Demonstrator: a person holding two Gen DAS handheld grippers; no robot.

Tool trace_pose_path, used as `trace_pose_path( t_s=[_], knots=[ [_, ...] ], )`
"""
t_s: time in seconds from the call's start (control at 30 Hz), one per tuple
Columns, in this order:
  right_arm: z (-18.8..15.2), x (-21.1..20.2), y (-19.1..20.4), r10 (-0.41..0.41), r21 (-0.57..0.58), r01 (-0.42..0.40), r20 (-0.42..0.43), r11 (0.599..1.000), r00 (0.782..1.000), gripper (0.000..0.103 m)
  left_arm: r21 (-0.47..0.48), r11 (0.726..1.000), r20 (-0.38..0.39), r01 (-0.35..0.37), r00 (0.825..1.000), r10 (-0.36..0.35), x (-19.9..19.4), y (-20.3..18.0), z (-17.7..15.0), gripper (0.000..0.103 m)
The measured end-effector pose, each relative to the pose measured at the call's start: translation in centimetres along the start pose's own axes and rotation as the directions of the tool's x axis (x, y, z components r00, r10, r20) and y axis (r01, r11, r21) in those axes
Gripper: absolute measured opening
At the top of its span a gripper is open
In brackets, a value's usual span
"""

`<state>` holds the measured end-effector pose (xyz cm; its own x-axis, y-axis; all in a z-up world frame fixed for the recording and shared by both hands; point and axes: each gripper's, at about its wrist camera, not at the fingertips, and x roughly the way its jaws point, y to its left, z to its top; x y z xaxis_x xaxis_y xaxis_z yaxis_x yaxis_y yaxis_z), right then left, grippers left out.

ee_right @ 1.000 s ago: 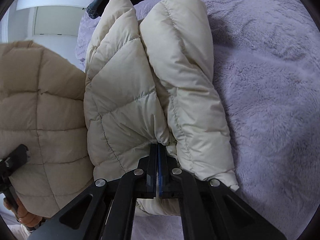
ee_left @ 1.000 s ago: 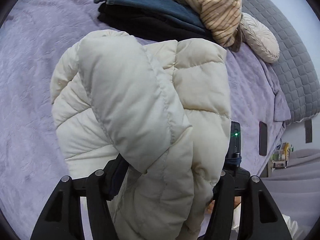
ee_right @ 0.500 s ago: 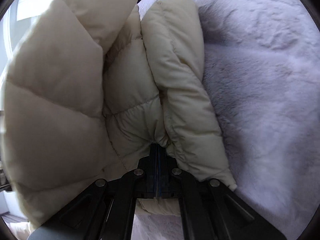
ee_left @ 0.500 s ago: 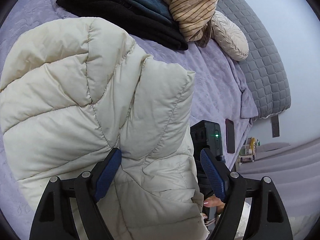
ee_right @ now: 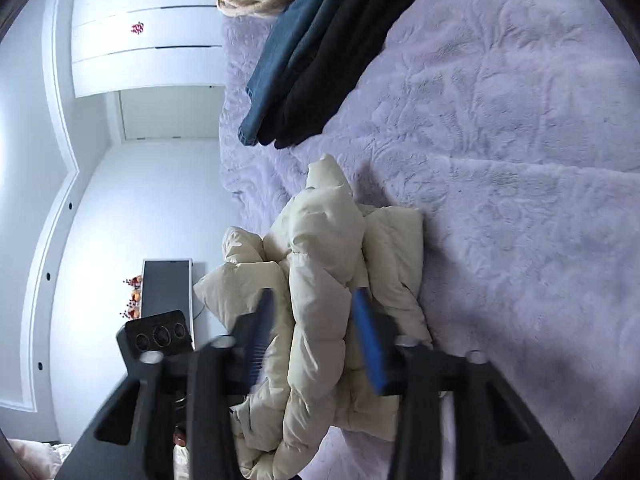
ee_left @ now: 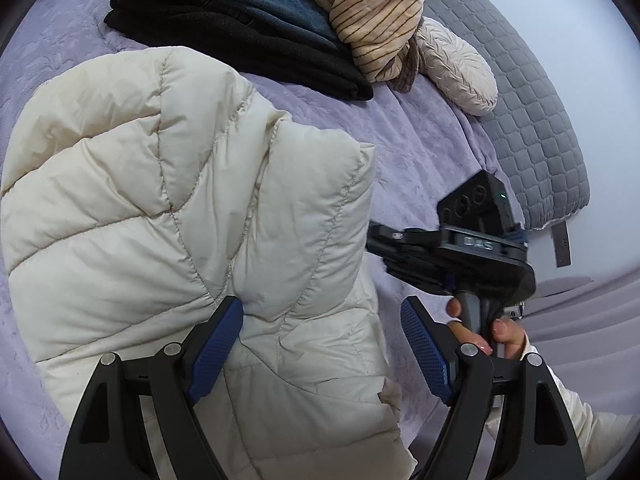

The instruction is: Fold large clothes

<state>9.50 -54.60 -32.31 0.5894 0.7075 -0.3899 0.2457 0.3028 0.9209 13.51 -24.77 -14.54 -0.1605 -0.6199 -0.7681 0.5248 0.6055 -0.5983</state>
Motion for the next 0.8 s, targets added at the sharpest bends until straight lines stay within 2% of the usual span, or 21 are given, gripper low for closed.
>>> trace_pose_path(
  t_s=[0.07,0.37,0.43,0.57,0.7,0.77,0.8],
  knots=[
    [1.1,1.6,-0.2,-0.038,-0.018,0.038,-0.032,0.999,0.999,0.003,0.015,1.0,0.001,0.01,1.0,-0.01,0.3,-0.5,0.0,0.081],
    [3.5,8.3,-1.7,-0.106,-0.062,0.098,-0.146,0.993,0.984,0.003,0.083,0.994,-0.055,0.076,0.996,-0.072,4.2,-1.4,0.0,0.081],
    [3.7,9.2,-2.2,-0.116,-0.07,0.106,-0.16,0.992,0.98,0.001,0.124,0.99,-0.067,0.064,0.996,-0.056,5.1,-1.9,-0.3,0.081],
    [3.7,9.2,-2.6,-0.107,-0.056,0.099,-0.169,0.993,0.98,0.0,0.232,0.973,-0.077,-0.009,0.997,0.028,6.4,-3.1,-1.1,0.081],
    [3.4,6.8,-1.2,-0.156,-0.104,0.142,-0.145,0.984,0.977,0.008,0.256,0.966,-0.08,-0.017,0.996,0.039,6.4,-3.0,-1.4,0.081],
    [3.1,4.7,-0.6,-0.164,-0.115,0.15,-0.121,0.982,0.979,0.045,0.257,0.966,-0.076,-0.018,0.996,0.039,6.3,-2.8,-1.5,0.081],
    [2.9,3.8,-0.4,-0.173,-0.115,0.161,-0.101,0.98,0.98,0.092,0.256,0.966,-0.073,-0.021,0.997,0.041,6.2,-2.8,-1.5,0.081]
  ],
)
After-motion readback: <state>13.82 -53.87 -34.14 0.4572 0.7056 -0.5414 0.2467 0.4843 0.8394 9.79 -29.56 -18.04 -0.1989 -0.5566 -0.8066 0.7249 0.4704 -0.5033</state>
